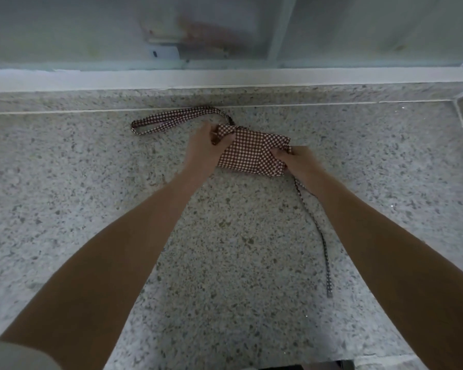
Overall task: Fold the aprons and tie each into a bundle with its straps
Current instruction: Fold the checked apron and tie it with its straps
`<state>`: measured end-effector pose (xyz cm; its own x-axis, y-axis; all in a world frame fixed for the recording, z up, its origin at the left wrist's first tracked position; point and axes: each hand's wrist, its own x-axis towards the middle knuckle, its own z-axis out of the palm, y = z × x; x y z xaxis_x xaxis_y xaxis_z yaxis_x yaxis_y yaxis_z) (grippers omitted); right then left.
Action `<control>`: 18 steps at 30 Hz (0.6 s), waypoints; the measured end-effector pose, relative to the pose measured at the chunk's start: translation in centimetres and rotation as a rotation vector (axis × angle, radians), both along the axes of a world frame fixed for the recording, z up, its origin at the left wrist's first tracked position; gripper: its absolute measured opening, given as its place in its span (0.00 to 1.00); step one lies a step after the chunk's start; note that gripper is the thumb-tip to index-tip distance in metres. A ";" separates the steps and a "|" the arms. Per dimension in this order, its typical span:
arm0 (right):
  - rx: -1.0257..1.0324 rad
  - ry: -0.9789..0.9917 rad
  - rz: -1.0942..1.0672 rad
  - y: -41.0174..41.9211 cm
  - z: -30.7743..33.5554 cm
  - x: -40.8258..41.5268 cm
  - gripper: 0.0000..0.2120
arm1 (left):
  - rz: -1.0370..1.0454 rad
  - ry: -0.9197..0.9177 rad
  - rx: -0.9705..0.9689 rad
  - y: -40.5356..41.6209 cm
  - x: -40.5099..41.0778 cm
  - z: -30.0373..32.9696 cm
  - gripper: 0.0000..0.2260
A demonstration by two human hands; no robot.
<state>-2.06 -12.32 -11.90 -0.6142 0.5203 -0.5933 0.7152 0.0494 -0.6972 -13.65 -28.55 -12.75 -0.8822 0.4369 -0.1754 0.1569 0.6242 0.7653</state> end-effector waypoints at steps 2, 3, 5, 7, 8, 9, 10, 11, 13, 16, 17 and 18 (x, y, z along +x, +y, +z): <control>0.068 -0.022 0.036 0.0 -0.1 -0.4 0.18 | 0.036 0.022 -0.101 -0.2 0.2 -0.8 0.12; 0.103 -0.029 0.048 0.0 -0.1 -0.7 0.19 | 0.064 0.019 -0.138 -0.2 0.2 -1.1 0.10; 0.152 -0.056 0.074 0.2 -0.4 -1.0 0.19 | 0.105 -0.002 -0.192 0.1 0.3 -1.4 0.11; 0.203 -0.100 0.104 0.1 -0.7 -1.3 0.19 | 0.131 -0.031 -0.209 0.5 0.2 -1.6 0.14; 0.226 -0.127 0.106 0.1 -0.8 -1.4 0.19 | 0.141 -0.042 -0.214 0.6 0.1 -1.6 0.15; 0.253 -0.148 0.101 0.1 -1.1 -1.5 0.19 | 0.149 -0.048 -0.210 0.7 0.1 -1.6 0.16; 0.273 -0.169 0.098 0.1 -1.2 -1.6 0.19 | 0.157 -0.055 -0.188 0.6 0.0 -1.6 0.17; 0.291 -0.185 0.098 0.1 -1.2 -1.8 0.19 | 0.165 -0.065 -0.147 0.6 0.0 -1.7 0.18; 0.303 -0.210 0.115 -0.1 -1.1 -1.9 0.19 | 0.162 -0.080 -0.084 0.2 0.1 -1.8 0.19; 0.332 -0.222 0.135 0.1 -1.5 -2.1 0.19 | 0.030 0.180 -0.188 -0.1 0.8 -2.0 0.17; 0.336 -0.222 0.140 0.0 -1.5 -2.2 0.19 | -0.060 0.385 -0.230 -0.1 1.1 -2.1 0.17; 0.324 -0.226 0.140 0.0 -1.6 -2.2 0.19 | -0.174 0.577 -0.247 0.1 1.6 -2.3 0.18</control>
<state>-4.29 -12.30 -13.46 -0.5653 0.6230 -0.5407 0.8193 0.3476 -0.4560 -12.08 -28.50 -15.00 -0.7849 0.5891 0.1921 0.6143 0.6997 0.3647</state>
